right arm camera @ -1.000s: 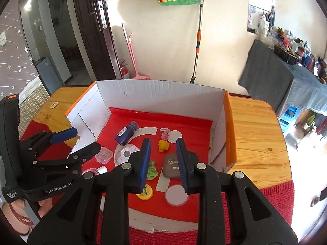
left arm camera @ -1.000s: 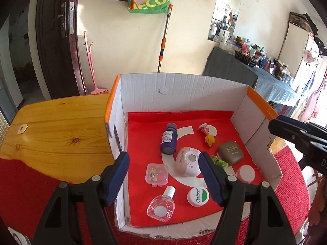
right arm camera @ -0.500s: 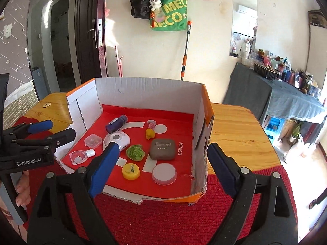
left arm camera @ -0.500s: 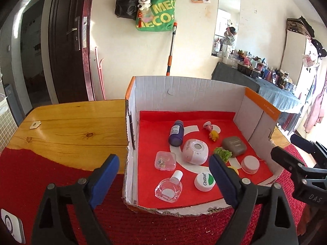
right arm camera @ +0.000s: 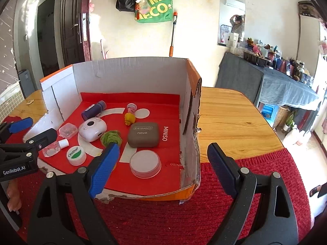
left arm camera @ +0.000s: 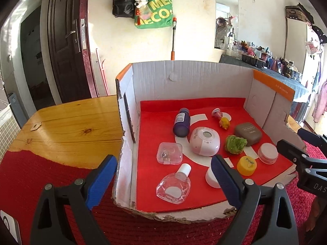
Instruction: Organize objects
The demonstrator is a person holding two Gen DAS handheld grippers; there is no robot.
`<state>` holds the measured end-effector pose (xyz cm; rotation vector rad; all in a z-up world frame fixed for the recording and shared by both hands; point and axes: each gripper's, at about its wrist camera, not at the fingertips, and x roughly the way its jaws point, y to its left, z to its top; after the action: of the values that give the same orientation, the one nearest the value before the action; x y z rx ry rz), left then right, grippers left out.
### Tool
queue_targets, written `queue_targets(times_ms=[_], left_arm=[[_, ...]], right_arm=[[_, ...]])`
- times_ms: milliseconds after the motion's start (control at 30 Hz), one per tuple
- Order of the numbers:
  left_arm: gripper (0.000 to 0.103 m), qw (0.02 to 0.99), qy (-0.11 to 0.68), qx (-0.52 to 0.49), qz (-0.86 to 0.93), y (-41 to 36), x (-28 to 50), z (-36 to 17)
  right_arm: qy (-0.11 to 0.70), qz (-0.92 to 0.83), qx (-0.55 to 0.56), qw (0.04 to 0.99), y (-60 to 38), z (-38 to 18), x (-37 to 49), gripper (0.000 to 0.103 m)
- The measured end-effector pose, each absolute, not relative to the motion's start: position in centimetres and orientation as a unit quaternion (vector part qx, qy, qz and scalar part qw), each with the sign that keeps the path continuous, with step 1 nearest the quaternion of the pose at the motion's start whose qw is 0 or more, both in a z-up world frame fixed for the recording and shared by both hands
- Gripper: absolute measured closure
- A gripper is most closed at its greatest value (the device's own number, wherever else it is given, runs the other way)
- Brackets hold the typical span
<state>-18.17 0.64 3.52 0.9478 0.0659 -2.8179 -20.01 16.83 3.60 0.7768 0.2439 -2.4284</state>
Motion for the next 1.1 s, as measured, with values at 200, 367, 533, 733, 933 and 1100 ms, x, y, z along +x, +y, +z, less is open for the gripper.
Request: queue_targets(times_ms=[200,367,533,733,933,1100], left_arm=[[0.008,0.087,0.022,0.305,-0.948,0.8,-17.9,3.7],[0.008,0.093,0.019,0.298,-0.950,0.9,-17.7,3.8],[0.007,0.090,0.026,0.299,-0.950,0.7,-17.7,3.8],[0.007,0.090,0.024,0.299,-0.950,0.8,-17.8,3.8],[0.006,0.089,0.024,0.299,-0.950,0.8,-17.8,3.8],[0.006,0.089,0.024,0.300,-0.950,0.8,-17.8,3.8]], right_arm=[[0.091,-0.907,0.290,0.292,16.9,3.6,-19.9,0.014],[0.098,-0.909,0.283,0.292,16.7,3.8,-19.4,0.007],[0.088,-0.910,0.284,0.288,17.0,3.8,-19.6,0.006],[0.074,-0.907,0.295,0.290,17.5,3.7,-20.2,0.006],[0.067,-0.909,0.297,0.285,17.8,3.8,-20.3,0.006],[0.073,-0.910,0.292,0.284,17.7,3.9,-20.1,0.006]])
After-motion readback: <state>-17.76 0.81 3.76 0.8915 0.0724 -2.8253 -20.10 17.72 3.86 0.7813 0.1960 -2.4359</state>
